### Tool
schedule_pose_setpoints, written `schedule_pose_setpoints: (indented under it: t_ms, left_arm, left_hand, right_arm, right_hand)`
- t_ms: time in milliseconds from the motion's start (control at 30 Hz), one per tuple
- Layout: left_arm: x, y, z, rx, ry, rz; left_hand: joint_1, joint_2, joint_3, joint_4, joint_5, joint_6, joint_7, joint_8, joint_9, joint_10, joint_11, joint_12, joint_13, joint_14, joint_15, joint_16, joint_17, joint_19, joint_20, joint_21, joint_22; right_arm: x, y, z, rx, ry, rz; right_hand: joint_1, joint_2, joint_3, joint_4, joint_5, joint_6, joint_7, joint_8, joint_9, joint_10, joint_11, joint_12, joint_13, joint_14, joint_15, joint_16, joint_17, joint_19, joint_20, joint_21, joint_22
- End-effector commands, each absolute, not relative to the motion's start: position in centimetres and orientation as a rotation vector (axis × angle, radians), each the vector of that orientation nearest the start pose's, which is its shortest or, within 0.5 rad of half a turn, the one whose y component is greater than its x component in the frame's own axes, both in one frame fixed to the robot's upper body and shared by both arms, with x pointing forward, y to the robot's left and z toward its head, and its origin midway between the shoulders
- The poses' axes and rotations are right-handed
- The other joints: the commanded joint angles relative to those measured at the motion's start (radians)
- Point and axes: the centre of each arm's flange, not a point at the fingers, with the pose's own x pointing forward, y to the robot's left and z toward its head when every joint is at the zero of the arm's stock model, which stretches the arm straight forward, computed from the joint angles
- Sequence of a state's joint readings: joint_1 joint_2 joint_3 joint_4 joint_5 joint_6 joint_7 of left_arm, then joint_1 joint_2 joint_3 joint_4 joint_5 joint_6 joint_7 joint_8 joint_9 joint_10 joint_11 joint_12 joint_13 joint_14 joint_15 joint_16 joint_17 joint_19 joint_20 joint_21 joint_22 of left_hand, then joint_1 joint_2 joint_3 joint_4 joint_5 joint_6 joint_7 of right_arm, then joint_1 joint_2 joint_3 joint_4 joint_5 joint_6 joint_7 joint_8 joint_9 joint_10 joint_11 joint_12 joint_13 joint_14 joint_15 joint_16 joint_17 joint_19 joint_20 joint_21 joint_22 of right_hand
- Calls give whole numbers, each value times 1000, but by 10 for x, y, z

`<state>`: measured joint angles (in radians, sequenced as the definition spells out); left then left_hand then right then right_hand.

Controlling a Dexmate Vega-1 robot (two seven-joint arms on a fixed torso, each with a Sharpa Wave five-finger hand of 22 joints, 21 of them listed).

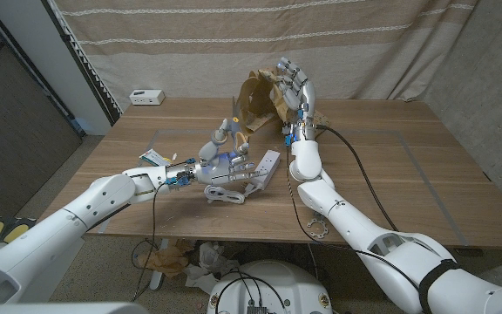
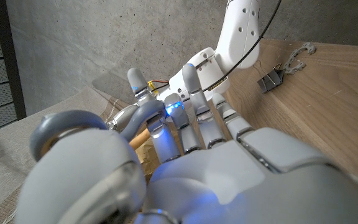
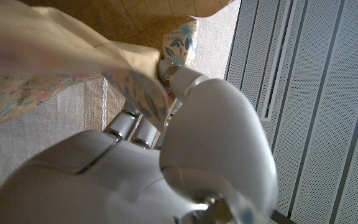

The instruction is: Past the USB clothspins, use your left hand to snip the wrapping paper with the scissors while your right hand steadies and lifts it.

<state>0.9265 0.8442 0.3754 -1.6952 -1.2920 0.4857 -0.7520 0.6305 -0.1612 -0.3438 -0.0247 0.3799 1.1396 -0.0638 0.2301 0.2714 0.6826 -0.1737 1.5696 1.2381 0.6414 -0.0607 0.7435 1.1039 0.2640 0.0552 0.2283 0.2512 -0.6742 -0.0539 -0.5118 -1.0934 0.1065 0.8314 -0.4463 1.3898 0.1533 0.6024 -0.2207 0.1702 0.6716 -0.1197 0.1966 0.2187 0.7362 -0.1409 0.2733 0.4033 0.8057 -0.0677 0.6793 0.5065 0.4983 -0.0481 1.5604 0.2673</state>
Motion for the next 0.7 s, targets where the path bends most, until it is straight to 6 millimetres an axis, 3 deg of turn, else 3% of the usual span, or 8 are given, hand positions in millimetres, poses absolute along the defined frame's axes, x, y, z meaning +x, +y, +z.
schedule_pose_setpoints:
  t_ms: [33,700]
  left_arm:
    - [538,221,-59,-285,27,-1247]
    - [538,217,-65,-340,38,-1268]
  left_hand:
    - [-1,4,-2,-5,5,4,54,6,6,8,-29,3,2,6,-137,4,3,-7,0,4,0]
    - [-3,5,-2,-3,6,4,50,5,5,10,-29,3,2,8,-138,3,2,-8,-1,4,0]
  right_arm:
    - [594,-93,54,195,-1173,108]
    - [593,-89,56,200,-1202,209]
  right_hand:
    - [18,50,111,121,8,-2,4,2,1,8,-4,-4,-1,189,-162,112,37,5,-163,6,3]
    - [22,53,114,124,8,-11,-3,-1,2,4,-17,-21,-14,185,-163,101,26,6,-164,2,1]
